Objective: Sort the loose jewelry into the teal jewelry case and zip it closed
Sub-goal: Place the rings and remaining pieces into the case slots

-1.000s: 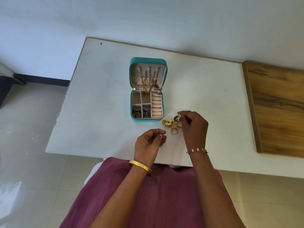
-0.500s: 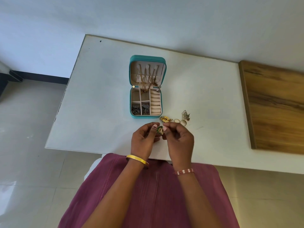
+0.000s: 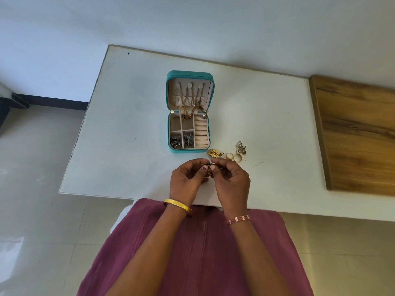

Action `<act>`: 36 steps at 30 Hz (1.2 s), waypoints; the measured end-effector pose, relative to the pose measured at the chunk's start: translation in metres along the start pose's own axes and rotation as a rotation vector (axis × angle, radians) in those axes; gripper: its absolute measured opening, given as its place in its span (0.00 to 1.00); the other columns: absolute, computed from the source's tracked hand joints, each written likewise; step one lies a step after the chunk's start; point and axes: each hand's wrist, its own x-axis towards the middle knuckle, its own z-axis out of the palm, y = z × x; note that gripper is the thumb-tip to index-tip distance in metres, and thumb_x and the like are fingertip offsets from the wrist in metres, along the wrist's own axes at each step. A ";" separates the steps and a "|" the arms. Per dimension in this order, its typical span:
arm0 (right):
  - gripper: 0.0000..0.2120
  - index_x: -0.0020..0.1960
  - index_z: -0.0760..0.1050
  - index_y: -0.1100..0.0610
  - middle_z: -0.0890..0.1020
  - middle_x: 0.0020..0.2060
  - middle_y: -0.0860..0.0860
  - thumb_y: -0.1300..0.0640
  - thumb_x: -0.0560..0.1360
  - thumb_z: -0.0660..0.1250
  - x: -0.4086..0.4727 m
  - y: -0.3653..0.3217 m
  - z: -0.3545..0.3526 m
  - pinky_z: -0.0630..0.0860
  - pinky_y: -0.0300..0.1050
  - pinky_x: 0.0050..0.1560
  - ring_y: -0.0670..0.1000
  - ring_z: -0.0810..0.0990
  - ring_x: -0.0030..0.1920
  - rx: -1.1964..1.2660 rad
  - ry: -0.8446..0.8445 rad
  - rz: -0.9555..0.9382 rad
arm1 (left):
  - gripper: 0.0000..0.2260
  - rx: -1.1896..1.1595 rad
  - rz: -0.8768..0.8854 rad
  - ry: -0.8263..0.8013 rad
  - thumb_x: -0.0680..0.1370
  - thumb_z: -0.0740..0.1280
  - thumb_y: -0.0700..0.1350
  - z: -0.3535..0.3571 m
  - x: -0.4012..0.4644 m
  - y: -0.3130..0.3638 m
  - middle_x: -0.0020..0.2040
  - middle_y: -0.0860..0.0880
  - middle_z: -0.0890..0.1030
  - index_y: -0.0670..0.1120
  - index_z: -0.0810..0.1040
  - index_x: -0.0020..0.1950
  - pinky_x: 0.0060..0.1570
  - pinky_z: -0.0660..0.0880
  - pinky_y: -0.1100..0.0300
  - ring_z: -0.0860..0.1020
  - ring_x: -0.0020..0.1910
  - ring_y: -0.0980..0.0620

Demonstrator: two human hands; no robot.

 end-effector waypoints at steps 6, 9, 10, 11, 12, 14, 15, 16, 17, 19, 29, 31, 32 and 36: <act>0.07 0.48 0.80 0.58 0.82 0.43 0.51 0.66 0.71 0.69 0.000 0.003 0.001 0.74 0.27 0.43 0.45 0.80 0.43 -0.047 -0.059 -0.033 | 0.08 -0.035 -0.009 0.034 0.74 0.64 0.32 -0.001 0.000 0.001 0.41 0.48 0.80 0.44 0.78 0.46 0.39 0.78 0.68 0.79 0.41 0.52; 0.03 0.45 0.80 0.59 0.81 0.39 0.51 0.64 0.71 0.69 0.001 0.005 0.002 0.72 0.25 0.40 0.41 0.78 0.39 -0.100 -0.044 -0.043 | 0.07 -0.030 -0.014 0.051 0.74 0.65 0.33 -0.001 0.001 0.000 0.42 0.48 0.80 0.43 0.78 0.46 0.39 0.78 0.69 0.79 0.42 0.52; 0.02 0.44 0.79 0.59 0.81 0.39 0.50 0.64 0.71 0.69 0.001 0.005 0.001 0.72 0.25 0.40 0.40 0.78 0.38 -0.104 -0.043 -0.039 | 0.07 -0.022 -0.011 0.051 0.74 0.65 0.33 -0.001 0.002 -0.001 0.42 0.48 0.80 0.42 0.79 0.47 0.39 0.78 0.69 0.79 0.42 0.53; 0.02 0.44 0.79 0.59 0.81 0.38 0.49 0.63 0.72 0.69 0.001 0.005 0.001 0.72 0.24 0.39 0.39 0.78 0.37 -0.095 -0.045 -0.032 | 0.07 -0.014 -0.007 0.051 0.73 0.65 0.33 -0.001 0.002 -0.001 0.42 0.48 0.80 0.42 0.79 0.48 0.39 0.78 0.69 0.79 0.42 0.53; 0.02 0.43 0.78 0.58 0.80 0.37 0.48 0.64 0.72 0.69 0.001 0.005 0.001 0.71 0.24 0.38 0.37 0.77 0.36 -0.076 -0.047 -0.024 | 0.07 -0.009 -0.004 0.051 0.73 0.65 0.33 -0.001 0.002 -0.001 0.43 0.47 0.81 0.41 0.79 0.49 0.39 0.78 0.69 0.79 0.42 0.53; 0.04 0.42 0.77 0.56 0.79 0.36 0.45 0.64 0.72 0.68 0.000 0.003 0.002 0.71 0.24 0.38 0.36 0.77 0.36 -0.039 -0.047 -0.018 | 0.07 -0.029 -0.009 0.053 0.73 0.66 0.33 -0.001 0.002 -0.001 0.43 0.47 0.81 0.41 0.79 0.50 0.40 0.78 0.69 0.79 0.43 0.52; 0.04 0.43 0.77 0.55 0.79 0.37 0.45 0.64 0.72 0.68 0.000 0.003 0.002 0.72 0.25 0.39 0.37 0.77 0.37 -0.021 -0.049 -0.018 | 0.08 -0.051 -0.018 0.055 0.73 0.66 0.33 -0.002 0.002 -0.001 0.43 0.46 0.81 0.40 0.79 0.50 0.41 0.79 0.68 0.79 0.43 0.51; 0.04 0.44 0.78 0.55 0.80 0.38 0.45 0.64 0.72 0.68 0.000 0.003 0.002 0.73 0.26 0.41 0.38 0.78 0.39 -0.002 -0.053 -0.020 | 0.07 -0.076 -0.028 0.057 0.73 0.65 0.33 -0.002 0.003 0.000 0.43 0.46 0.81 0.40 0.79 0.49 0.41 0.79 0.67 0.79 0.43 0.50; 0.05 0.44 0.78 0.55 0.80 0.39 0.46 0.64 0.72 0.69 0.000 0.002 0.003 0.74 0.27 0.42 0.39 0.79 0.40 0.015 -0.058 -0.023 | 0.07 -0.097 -0.037 0.061 0.73 0.65 0.33 -0.002 0.003 0.000 0.43 0.46 0.81 0.40 0.79 0.49 0.42 0.79 0.67 0.79 0.43 0.50; 0.08 0.43 0.78 0.52 0.81 0.39 0.44 0.64 0.72 0.69 -0.001 0.002 0.003 0.75 0.30 0.44 0.39 0.79 0.40 0.041 -0.068 -0.029 | 0.07 -0.113 -0.050 0.069 0.73 0.65 0.33 -0.003 0.003 0.000 0.43 0.45 0.81 0.40 0.79 0.48 0.42 0.80 0.65 0.79 0.43 0.49; 0.09 0.46 0.79 0.55 0.81 0.41 0.48 0.66 0.69 0.71 0.000 0.004 0.002 0.75 0.28 0.42 0.41 0.79 0.41 0.037 -0.136 -0.015 | 0.07 -0.166 -0.071 0.104 0.73 0.66 0.33 -0.004 0.004 0.002 0.34 0.52 0.82 0.44 0.80 0.43 0.36 0.80 0.64 0.81 0.34 0.57; 0.08 0.44 0.78 0.54 0.81 0.39 0.48 0.65 0.69 0.72 0.001 0.005 0.002 0.74 0.26 0.41 0.41 0.79 0.40 0.008 -0.114 -0.013 | 0.07 -0.163 -0.069 0.107 0.73 0.65 0.33 -0.004 0.003 0.001 0.34 0.52 0.82 0.44 0.80 0.43 0.36 0.80 0.64 0.81 0.33 0.58; 0.08 0.43 0.78 0.53 0.80 0.38 0.46 0.65 0.69 0.72 0.001 0.005 0.002 0.74 0.26 0.40 0.40 0.79 0.38 -0.006 -0.109 -0.015 | 0.07 -0.158 -0.067 0.108 0.73 0.65 0.33 -0.004 0.003 0.001 0.35 0.50 0.82 0.44 0.80 0.43 0.37 0.80 0.64 0.81 0.33 0.58; 0.08 0.42 0.77 0.53 0.80 0.37 0.44 0.65 0.70 0.71 0.001 0.007 0.003 0.73 0.25 0.40 0.38 0.78 0.38 0.013 -0.092 -0.005 | 0.06 -0.166 -0.071 0.109 0.73 0.65 0.33 -0.004 0.005 0.002 0.40 0.46 0.81 0.43 0.79 0.44 0.37 0.80 0.63 0.81 0.35 0.56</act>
